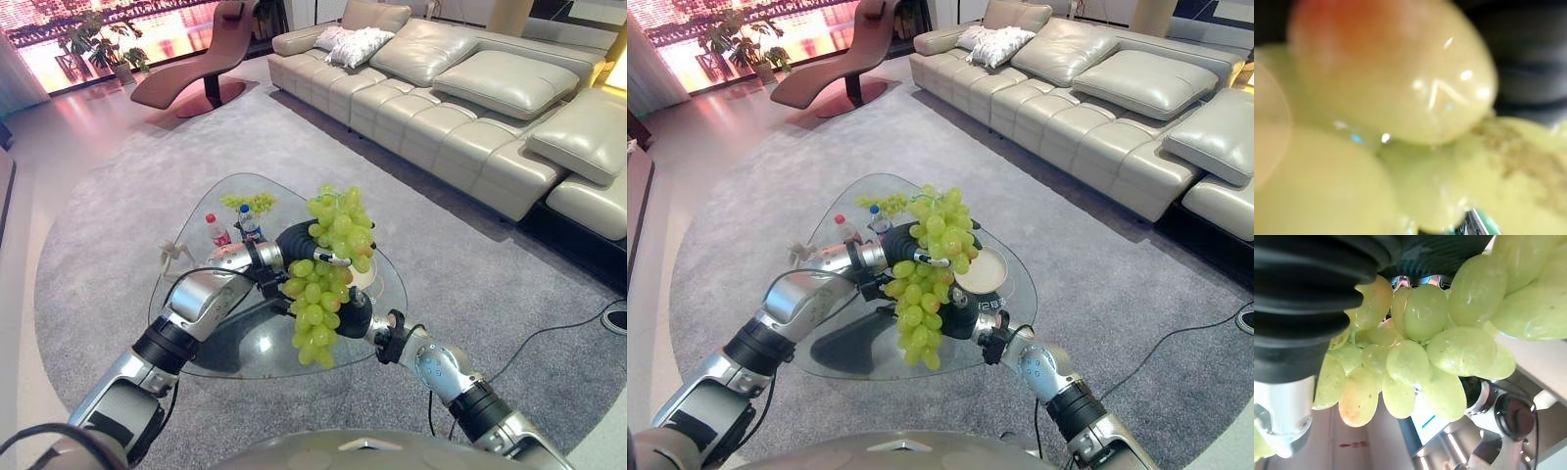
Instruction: Pick up fruits into the plate
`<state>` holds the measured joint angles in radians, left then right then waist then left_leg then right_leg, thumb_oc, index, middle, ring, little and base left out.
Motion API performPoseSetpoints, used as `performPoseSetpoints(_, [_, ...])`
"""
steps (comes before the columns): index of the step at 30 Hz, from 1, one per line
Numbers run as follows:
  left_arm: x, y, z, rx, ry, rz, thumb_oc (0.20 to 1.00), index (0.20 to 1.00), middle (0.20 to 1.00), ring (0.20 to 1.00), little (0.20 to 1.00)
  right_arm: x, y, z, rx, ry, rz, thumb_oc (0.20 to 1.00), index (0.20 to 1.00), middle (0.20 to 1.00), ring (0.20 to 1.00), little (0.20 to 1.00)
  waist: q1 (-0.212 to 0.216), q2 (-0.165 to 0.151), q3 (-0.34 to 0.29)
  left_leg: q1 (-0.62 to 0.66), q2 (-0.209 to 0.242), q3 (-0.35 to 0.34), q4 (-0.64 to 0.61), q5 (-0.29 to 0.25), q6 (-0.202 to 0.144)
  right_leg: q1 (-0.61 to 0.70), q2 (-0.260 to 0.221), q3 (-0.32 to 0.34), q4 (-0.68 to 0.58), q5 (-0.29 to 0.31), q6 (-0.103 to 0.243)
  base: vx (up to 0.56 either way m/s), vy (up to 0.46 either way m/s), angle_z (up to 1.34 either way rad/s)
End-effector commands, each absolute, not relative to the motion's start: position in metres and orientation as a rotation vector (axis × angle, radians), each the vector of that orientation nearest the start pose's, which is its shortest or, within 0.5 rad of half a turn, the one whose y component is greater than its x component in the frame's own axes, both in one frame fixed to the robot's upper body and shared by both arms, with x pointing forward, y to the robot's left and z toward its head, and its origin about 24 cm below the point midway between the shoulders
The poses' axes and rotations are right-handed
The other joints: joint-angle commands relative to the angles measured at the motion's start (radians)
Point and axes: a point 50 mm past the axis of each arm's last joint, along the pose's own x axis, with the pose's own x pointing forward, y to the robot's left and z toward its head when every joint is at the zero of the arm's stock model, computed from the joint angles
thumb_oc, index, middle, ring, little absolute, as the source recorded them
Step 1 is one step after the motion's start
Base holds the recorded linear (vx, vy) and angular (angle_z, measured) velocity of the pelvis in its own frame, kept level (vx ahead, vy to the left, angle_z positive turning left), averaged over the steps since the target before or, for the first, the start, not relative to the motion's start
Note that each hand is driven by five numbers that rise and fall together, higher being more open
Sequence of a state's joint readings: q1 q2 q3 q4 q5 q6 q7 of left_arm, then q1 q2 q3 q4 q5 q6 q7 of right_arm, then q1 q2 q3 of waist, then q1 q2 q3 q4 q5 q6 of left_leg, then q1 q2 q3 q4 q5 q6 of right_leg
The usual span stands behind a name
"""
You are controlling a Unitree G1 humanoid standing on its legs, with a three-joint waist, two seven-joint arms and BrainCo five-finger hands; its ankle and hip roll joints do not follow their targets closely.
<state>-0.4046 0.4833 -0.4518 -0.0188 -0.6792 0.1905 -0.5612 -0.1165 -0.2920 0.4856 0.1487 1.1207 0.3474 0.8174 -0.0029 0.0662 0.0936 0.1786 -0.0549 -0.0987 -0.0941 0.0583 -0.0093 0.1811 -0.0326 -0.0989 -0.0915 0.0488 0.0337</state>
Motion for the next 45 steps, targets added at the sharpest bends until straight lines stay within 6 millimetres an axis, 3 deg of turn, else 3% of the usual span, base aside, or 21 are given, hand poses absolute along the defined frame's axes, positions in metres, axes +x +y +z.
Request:
performPoseSetpoints(1, [0.294,0.097,0.128,-0.121,-0.103,-1.022,0.2,0.2,0.2,0.2,0.2,0.212,-0.035,0.072,1.091,0.109,1.444,1.0,1.0,1.0,1.0,1.0,0.011,-0.034,-0.008,0.037,-0.001,0.091,0.06,-0.178,0.02,0.009,-0.049,0.008,0.049,-0.093,0.055,0.0,0.0,0.0])
performPoseSetpoints(4, [0.295,0.097,0.125,-0.113,-0.089,-1.01,0.2,0.2,0.2,0.2,0.2,0.212,-0.033,0.075,1.079,0.104,1.465,1.0,1.0,1.0,1.0,1.0,0.014,-0.037,-0.009,0.038,0.001,0.091,0.057,-0.177,0.019,0.011,-0.048,0.006,0.046,-0.092,0.055,0.0,0.0,0.0])
performPoseSetpoints(5, [0.296,0.096,0.123,-0.104,-0.084,-1.006,0.2,0.2,0.2,0.2,0.2,0.212,-0.032,0.076,1.068,0.103,1.473,0.947,0.947,0.947,0.947,0.947,0.015,-0.038,-0.009,0.037,0.001,0.091,0.056,-0.176,0.019,0.012,-0.048,0.004,0.044,-0.091,0.055,0.0,0.0,0.0])
performPoseSetpoints(6, [0.297,0.096,0.123,-0.103,-0.083,-1.005,0.2,0.2,0.2,0.2,0.2,0.212,-0.032,0.076,1.064,0.103,1.474,0.837,0.837,0.837,0.837,0.837,0.015,-0.038,-0.009,0.037,0.001,0.091,0.056,-0.176,0.019,0.012,-0.048,0.004,0.043,-0.091,0.055,0.0,0.0,0.0])
performPoseSetpoints(7, [0.297,0.095,0.122,-0.1,-0.076,-1.004,0.2,0.2,0.2,0.2,0.2,0.213,-0.032,0.076,1.05,0.104,1.473,0.2,0.2,0.2,0.2,0.2,0.015,-0.039,-0.008,0.037,0.001,0.09,0.055,-0.176,0.018,0.011,-0.048,0.002,0.043,-0.091,0.055,0.0,0.0,0.0])
performPoseSetpoints(33, [0.302,0.097,0.123,-0.096,-0.061,-0.987,0.2,0.2,0.2,0.2,0.2,0.215,-0.034,0.072,1.039,0.128,1.46,0.2,0.2,0.2,0.2,0.2,0.018,-0.044,-0.001,0.036,0.007,0.089,0.035,-0.163,0.012,0.01,-0.043,0.002,0.027,-0.081,0.058,0.0,0.0,0.0])
performPoseSetpoints(34, [0.302,0.098,0.122,-0.101,-0.056,-0.984,0.335,0.335,0.335,0.335,0.335,0.215,-0.035,0.072,1.037,0.129,1.456,0.2,0.2,0.2,0.2,0.2,0.017,-0.044,-0.001,0.036,0.007,0.089,0.034,-0.162,0.012,0.01,-0.042,0.003,0.026,-0.08,0.058,0.0,0.0,0.0])
performPoseSetpoints(35, [0.302,0.098,0.12,-0.106,-0.047,-0.978,0.548,0.548,0.548,0.548,0.548,0.215,-0.035,0.071,1.038,0.129,1.451,0.2,0.2,0.2,0.2,0.2,0.018,-0.044,0.0,0.037,0.008,0.089,0.034,-0.161,0.011,0.011,-0.042,0.003,0.025,-0.079,0.058,0.0,0.0,0.0])
performPoseSetpoints(36, [0.302,0.099,0.119,-0.11,-0.039,-0.973,1.0,1.0,1.0,1.0,1.0,0.215,-0.035,0.071,1.039,0.13,1.447,0.2,0.2,0.2,0.2,0.2,0.018,-0.044,0.0,0.036,0.008,0.089,0.033,-0.161,0.011,0.012,-0.042,0.003,0.024,-0.079,0.059,0.0,0.0,0.0])
performPoseSetpoints(45, [0.299,0.117,0.1,-0.15,0.03,-0.885,1.0,1.0,1.0,1.0,1.0,0.217,-0.056,0.056,0.983,0.137,1.331,0.2,0.2,0.2,0.2,0.2,0.021,-0.046,0.005,0.031,0.012,0.094,0.033,-0.158,0.008,0.009,-0.042,-0.005,0.024,-0.078,0.06,0.0,0.0,0.0])
